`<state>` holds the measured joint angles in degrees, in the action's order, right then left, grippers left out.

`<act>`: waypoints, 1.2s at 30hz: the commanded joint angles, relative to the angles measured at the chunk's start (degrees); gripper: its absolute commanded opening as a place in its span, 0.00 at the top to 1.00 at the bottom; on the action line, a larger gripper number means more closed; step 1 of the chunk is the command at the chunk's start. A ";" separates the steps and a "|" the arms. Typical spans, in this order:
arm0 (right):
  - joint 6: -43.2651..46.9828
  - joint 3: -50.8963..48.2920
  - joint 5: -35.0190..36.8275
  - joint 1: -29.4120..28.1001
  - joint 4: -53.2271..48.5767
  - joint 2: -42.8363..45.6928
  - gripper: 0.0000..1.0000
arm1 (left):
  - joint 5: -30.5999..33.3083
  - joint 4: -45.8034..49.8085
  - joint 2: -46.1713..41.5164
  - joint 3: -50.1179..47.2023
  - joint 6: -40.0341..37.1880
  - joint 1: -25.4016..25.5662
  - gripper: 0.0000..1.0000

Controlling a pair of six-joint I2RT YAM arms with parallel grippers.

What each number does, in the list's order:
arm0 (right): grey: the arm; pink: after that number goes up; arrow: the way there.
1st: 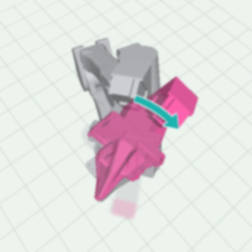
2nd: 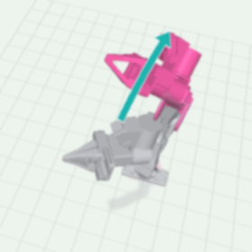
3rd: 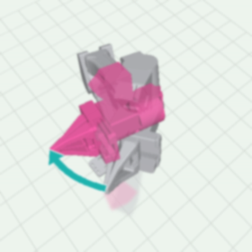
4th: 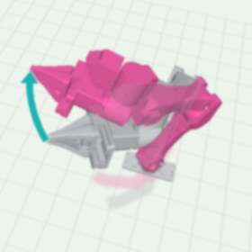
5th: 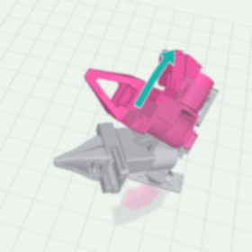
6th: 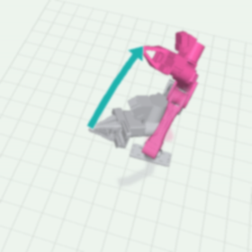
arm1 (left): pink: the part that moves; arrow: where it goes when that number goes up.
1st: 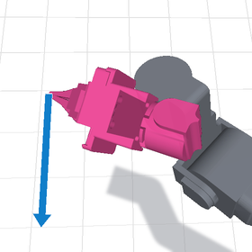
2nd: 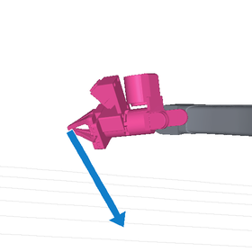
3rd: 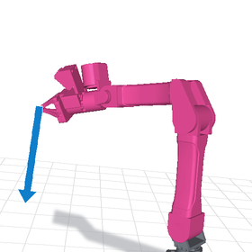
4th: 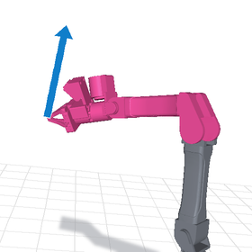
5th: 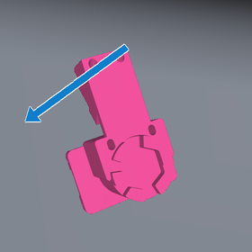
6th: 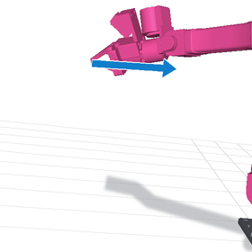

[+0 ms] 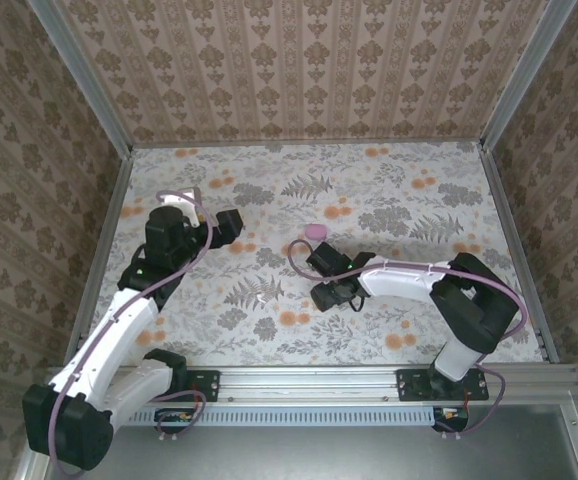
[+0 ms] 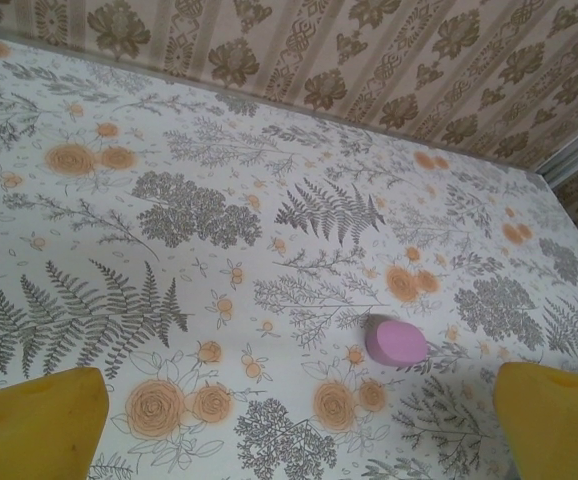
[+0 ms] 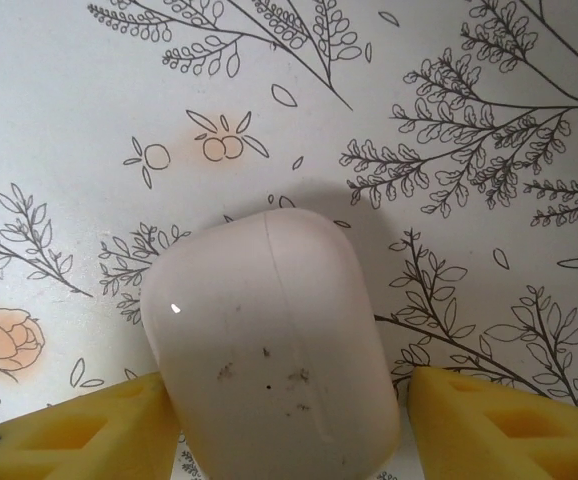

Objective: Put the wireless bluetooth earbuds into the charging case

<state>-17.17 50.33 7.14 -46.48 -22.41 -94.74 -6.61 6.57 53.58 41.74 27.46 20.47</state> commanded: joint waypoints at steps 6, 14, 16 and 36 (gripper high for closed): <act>2.96 -3.44 -0.64 -1.23 4.81 0.08 0.41 | -2.60 -2.72 1.74 1.09 0.75 -0.52 0.00; 8.45 -3.31 -2.07 -1.25 5.67 -0.20 0.39 | -2.44 -2.17 1.06 0.63 0.76 -0.52 0.00; 9.52 -3.27 -2.73 -1.22 5.17 -0.44 0.41 | -2.45 -2.23 1.02 0.50 0.89 -0.49 0.00; 32.70 -16.66 -7.64 -1.22 25.01 32.80 0.59 | -24.97 -4.45 10.34 5.41 -1.32 -0.26 0.08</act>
<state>4.99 36.36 2.04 -47.42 -5.72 -68.14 -20.67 5.45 62.63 43.83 27.27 20.47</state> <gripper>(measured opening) 0.454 0.928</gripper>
